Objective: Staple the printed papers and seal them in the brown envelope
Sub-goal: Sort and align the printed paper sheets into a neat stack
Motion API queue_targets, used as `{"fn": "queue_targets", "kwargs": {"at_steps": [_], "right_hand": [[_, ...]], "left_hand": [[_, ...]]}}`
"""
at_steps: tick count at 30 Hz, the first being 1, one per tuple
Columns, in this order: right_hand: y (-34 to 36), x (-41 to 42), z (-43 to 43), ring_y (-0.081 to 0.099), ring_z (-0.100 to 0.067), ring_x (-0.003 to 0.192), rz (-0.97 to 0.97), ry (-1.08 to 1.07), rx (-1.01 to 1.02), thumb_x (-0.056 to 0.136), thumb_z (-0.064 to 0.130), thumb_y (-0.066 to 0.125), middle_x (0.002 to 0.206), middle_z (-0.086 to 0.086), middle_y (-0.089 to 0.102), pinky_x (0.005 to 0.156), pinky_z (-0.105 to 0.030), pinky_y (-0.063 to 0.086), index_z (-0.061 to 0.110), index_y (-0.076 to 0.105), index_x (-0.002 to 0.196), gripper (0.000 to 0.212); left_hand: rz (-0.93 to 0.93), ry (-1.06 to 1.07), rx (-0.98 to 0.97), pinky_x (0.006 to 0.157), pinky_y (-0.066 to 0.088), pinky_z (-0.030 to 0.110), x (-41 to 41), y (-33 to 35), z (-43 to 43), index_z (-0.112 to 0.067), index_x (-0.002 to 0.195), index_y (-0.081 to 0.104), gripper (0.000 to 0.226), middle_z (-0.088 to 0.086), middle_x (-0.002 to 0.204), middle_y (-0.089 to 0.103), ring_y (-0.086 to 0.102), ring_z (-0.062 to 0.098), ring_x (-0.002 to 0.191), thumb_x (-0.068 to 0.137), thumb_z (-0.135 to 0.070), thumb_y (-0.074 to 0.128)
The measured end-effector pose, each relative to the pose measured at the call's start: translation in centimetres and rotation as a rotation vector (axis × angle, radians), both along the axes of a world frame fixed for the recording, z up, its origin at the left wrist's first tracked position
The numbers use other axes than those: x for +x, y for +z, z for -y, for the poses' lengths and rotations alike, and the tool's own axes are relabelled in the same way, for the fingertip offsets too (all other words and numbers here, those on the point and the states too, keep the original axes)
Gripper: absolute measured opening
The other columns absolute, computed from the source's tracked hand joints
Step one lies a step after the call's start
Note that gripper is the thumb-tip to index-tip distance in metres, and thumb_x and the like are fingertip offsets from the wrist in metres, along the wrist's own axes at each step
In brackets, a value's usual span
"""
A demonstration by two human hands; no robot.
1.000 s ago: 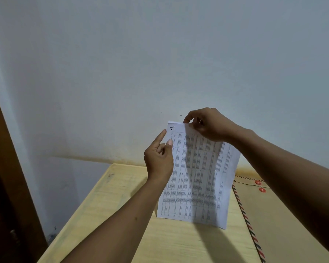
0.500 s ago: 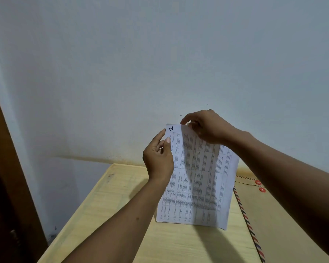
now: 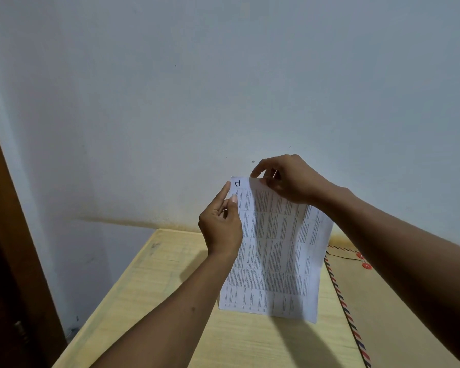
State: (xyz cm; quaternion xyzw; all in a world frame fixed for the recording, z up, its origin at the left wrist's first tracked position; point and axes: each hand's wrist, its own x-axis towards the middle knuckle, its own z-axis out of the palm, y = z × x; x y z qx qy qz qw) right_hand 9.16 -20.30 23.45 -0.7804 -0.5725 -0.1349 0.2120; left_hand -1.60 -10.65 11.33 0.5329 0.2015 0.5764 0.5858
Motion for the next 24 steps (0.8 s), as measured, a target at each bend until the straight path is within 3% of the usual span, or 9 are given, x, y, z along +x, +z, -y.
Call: {"fn": "queue_targets", "kwargs": {"at_steps": [4,7,11,13,15,21,24], "right_hand": [[-0.12,0.11,0.05,0.067,-0.011,0.085,0.005,-0.009,0.014,0.096,0.012,0.060,0.098,0.003,0.075,0.075,-0.030,0.056,0.029,0.074,0.111,0.027],[-0.14,0.17,0.04,0.068,-0.015,0.089,-0.001,-0.008,0.035,0.097,0.012,0.060,0.101,0.001,0.076,0.078,-0.035,0.057,0.028,0.075,0.112,0.027],[0.00,0.27,-0.01,0.069,-0.019,0.092,-0.003,-0.008,0.068,0.096,0.012,0.061,0.106,-0.001,0.075,0.083,-0.041,0.058,0.028,0.076,0.112,0.027],[0.05,0.29,0.03,0.068,-0.017,0.091,-0.004,-0.011,0.053,0.096,0.013,0.061,0.109,-0.001,0.075,0.082,-0.037,0.057,0.027,0.076,0.112,0.026],[0.04,0.26,0.12,0.065,-0.012,0.085,-0.004,-0.007,0.042,0.096,0.013,0.063,0.108,0.000,0.075,0.075,-0.028,0.052,0.026,0.076,0.112,0.025],[0.28,0.05,0.24,0.056,0.006,0.071,0.001,0.012,0.046,0.092,0.015,0.068,0.099,0.004,0.077,0.073,-0.025,0.048,0.028,0.079,0.105,0.022],[0.49,0.07,0.22,0.059,0.000,0.074,0.021,0.006,0.038,0.093,0.015,0.067,0.103,0.005,0.077,0.074,-0.025,0.048,0.029,0.078,0.106,0.022]], "left_hand": [[-0.008,0.007,0.005,0.076,0.050,0.002,0.01,-0.05,-0.06,-0.018,0.131,0.070,0.035,-0.007,0.089,0.075,0.069,-0.011,0.079,0.097,-0.008,0.067],[-0.008,0.022,0.011,0.076,0.049,0.001,0.04,0.09,-0.05,-0.018,0.131,0.070,0.035,0.003,0.101,0.078,0.069,-0.010,0.082,0.098,-0.007,0.067],[0.015,0.028,0.010,0.077,0.049,0.001,0.21,0.37,0.03,-0.018,0.130,0.070,0.034,0.012,0.114,0.077,0.073,0.008,0.099,0.098,-0.008,0.066],[0.012,0.025,0.006,0.076,0.048,0.001,0.24,0.22,0.04,-0.017,0.130,0.070,0.034,0.014,0.113,0.077,0.072,-0.002,0.097,0.098,-0.008,0.066],[0.001,0.029,-0.003,0.073,0.048,0.000,0.22,-0.01,0.11,-0.017,0.130,0.070,0.034,0.011,0.104,0.077,0.070,-0.009,0.082,0.098,-0.007,0.066],[0.005,0.028,-0.016,0.077,0.051,0.003,0.24,-0.38,0.18,-0.021,0.131,0.070,0.036,0.008,0.113,0.077,0.073,0.013,0.105,0.098,-0.008,0.066],[0.009,0.021,-0.003,0.082,0.054,0.007,0.17,-0.24,0.16,-0.022,0.131,0.070,0.035,0.009,0.116,0.077,0.073,0.013,0.105,0.099,-0.008,0.065]]}}
